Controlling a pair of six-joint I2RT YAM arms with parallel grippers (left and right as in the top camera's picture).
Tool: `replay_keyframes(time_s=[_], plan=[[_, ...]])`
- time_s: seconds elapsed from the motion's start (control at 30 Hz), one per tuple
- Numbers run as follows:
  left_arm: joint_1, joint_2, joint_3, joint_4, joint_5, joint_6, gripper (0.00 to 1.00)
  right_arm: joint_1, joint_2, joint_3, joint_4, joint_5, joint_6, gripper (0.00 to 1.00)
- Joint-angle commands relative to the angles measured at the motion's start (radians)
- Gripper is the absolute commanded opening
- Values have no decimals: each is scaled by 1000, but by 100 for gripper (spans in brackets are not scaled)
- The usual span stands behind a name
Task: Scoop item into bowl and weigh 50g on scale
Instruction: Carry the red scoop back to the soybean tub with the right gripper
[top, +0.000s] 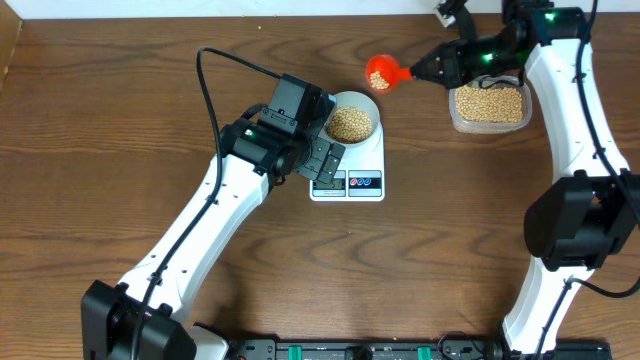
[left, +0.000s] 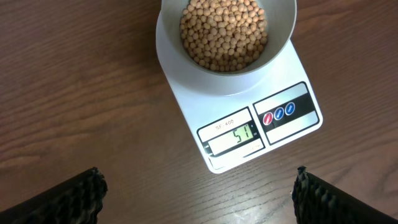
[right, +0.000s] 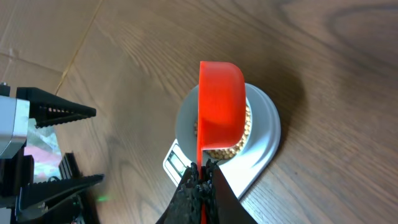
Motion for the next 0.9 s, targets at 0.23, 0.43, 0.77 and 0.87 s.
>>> replay_keyframes(time_s=[0.23,0.43,0.77,0.87], plan=[[1,-20,4,-3,-13,6,98,-249,-88,20,-95,64,14,1],[0,-20,4,-3,-13,6,98,-321,-97,20,-146,375,78,1],[1,-20,4,-3,-13,6,98,-150,-97,20,-143,953,267,1],[0,-20,4,-3,-13,6,98,-68,-96,20,-140,1157,323,1]])
